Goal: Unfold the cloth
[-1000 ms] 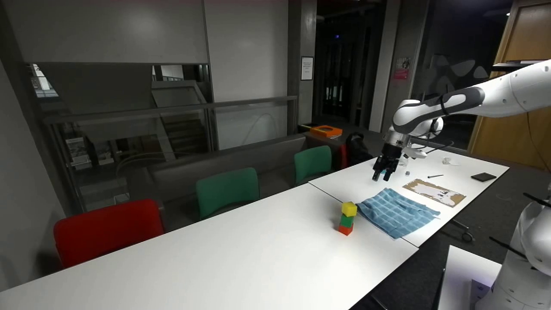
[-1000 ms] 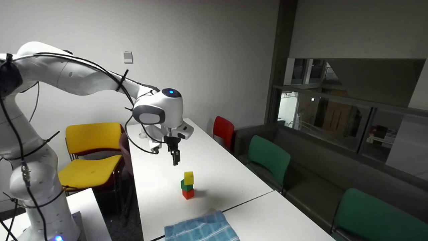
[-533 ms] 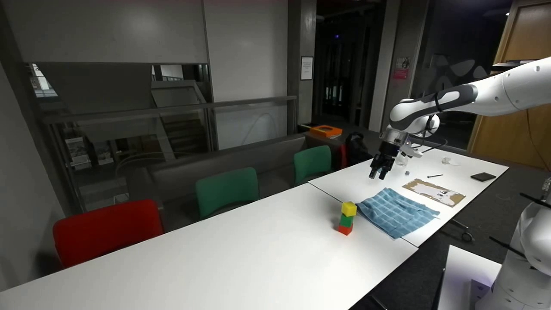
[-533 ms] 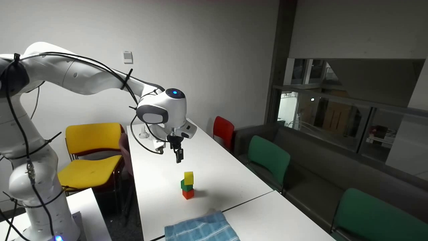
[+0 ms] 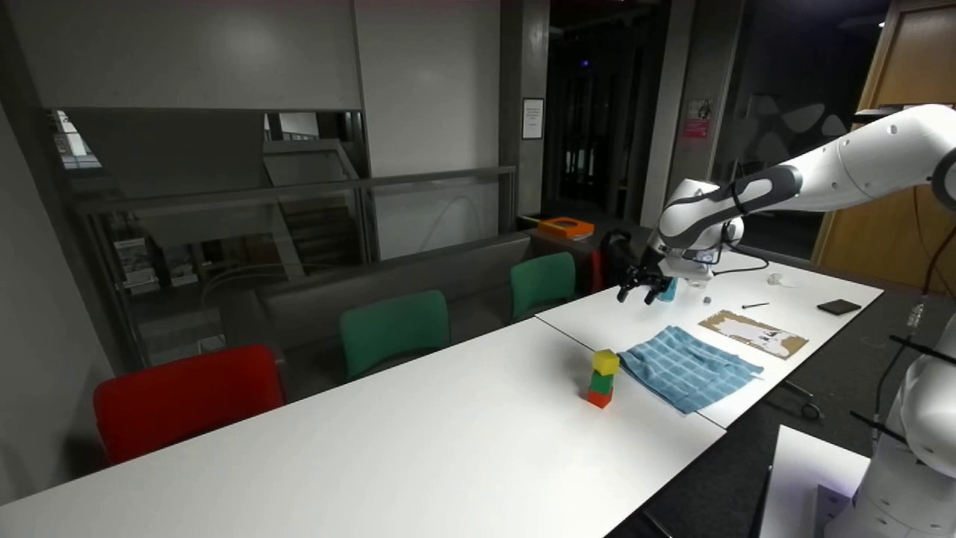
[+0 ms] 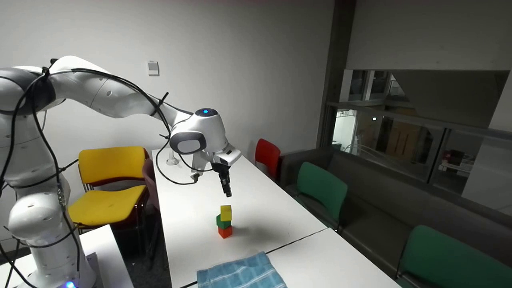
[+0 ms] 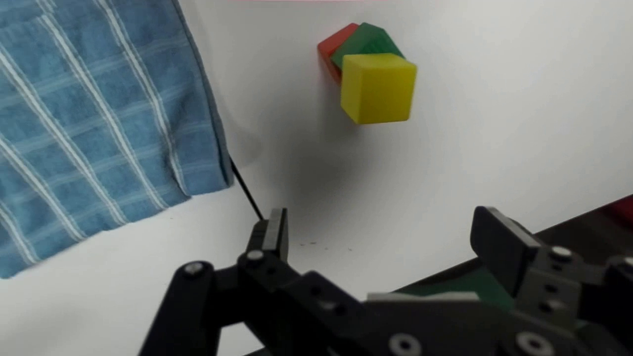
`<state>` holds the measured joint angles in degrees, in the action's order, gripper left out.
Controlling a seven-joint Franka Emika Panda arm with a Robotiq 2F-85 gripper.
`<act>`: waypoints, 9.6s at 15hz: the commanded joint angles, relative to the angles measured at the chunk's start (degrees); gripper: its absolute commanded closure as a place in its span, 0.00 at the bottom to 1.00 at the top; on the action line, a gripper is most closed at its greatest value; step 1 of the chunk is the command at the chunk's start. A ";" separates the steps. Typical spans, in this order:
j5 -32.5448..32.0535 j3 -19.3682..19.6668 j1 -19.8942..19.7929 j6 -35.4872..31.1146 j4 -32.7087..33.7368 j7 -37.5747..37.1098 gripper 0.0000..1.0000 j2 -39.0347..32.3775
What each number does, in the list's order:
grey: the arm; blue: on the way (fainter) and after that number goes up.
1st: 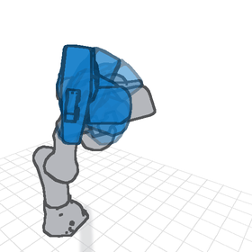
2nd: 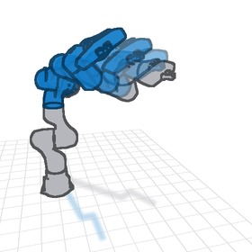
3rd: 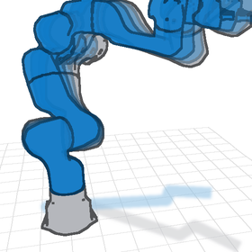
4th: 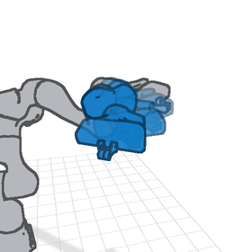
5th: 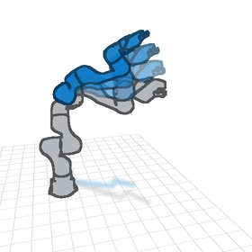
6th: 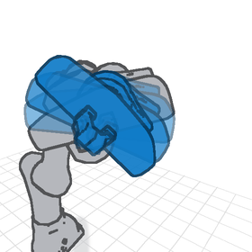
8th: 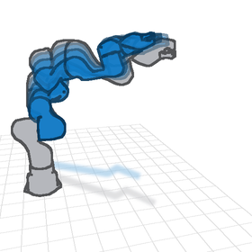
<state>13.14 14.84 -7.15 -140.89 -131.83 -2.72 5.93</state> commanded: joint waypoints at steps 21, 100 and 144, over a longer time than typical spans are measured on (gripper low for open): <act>-15.37 1.31 -7.00 22.45 18.76 -4.01 0.00 -23.28; -14.91 -0.87 -5.49 16.05 32.12 -12.66 0.00 -41.50; -25.52 9.82 1.17 19.46 35.32 -25.90 0.99 -47.65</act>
<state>-7.48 20.56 -9.32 -123.58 -93.80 -23.57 -45.43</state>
